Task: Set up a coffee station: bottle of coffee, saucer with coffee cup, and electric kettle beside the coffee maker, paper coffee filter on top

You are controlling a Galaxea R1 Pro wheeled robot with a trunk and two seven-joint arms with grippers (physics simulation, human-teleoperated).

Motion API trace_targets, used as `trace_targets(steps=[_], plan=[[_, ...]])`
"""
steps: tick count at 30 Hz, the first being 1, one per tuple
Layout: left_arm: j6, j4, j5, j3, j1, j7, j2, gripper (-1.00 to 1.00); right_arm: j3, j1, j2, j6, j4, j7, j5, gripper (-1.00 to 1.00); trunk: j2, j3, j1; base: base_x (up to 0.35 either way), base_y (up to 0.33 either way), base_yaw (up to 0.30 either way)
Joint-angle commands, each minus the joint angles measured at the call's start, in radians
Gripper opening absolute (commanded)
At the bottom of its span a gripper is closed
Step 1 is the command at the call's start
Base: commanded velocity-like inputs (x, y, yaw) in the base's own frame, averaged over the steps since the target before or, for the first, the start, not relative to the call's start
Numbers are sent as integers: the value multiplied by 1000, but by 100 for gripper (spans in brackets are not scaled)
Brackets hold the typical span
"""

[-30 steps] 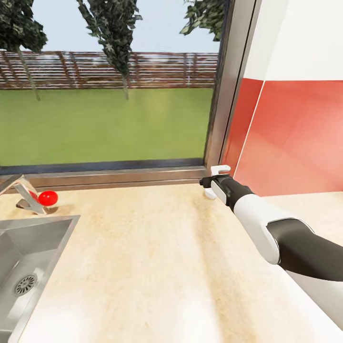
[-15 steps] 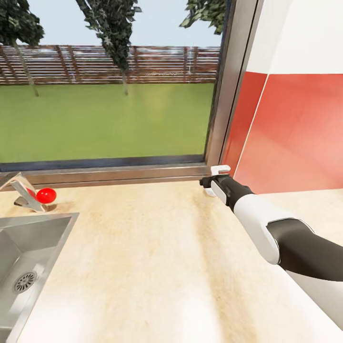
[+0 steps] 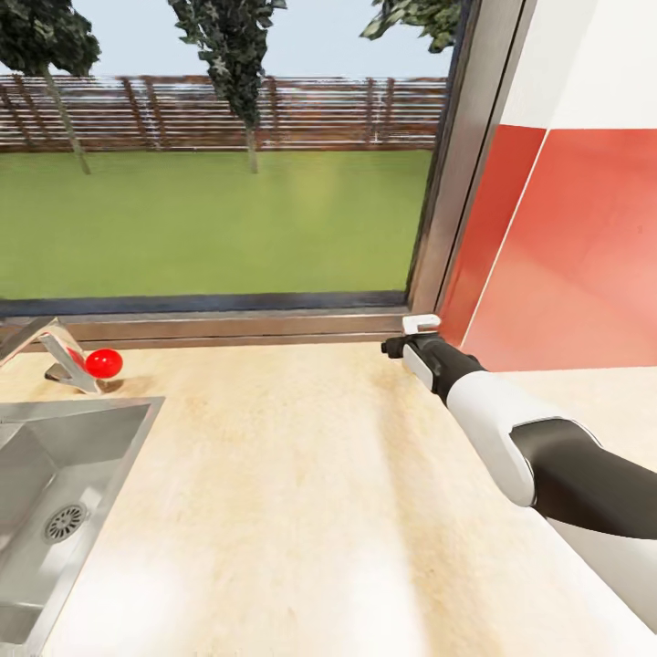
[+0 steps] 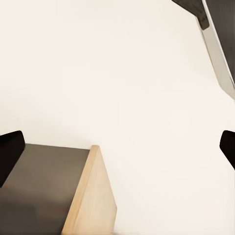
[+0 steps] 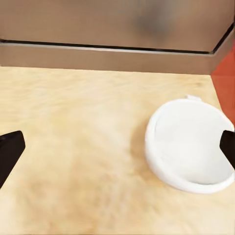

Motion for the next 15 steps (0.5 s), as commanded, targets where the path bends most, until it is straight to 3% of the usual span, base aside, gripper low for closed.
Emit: trace_targets(steps=[1, 7, 15], plan=[[-2, -1, -10, 8, 0, 2, 0, 100, 8, -1, 0, 5, -2, -6, -9, 100, -2, -3, 0, 0, 0, 130], [-2, -1, -10, 8, 0, 2, 0, 100, 8, -1, -2, 6, -2, -6, -9, 100, -2, -12, 0, 0, 0, 110], [-2, -1, -10, 8, 0, 2, 0, 100, 7, -1, -2, 5, -2, -6, -9, 100, -2, -25, 0, 0, 0, 2]])
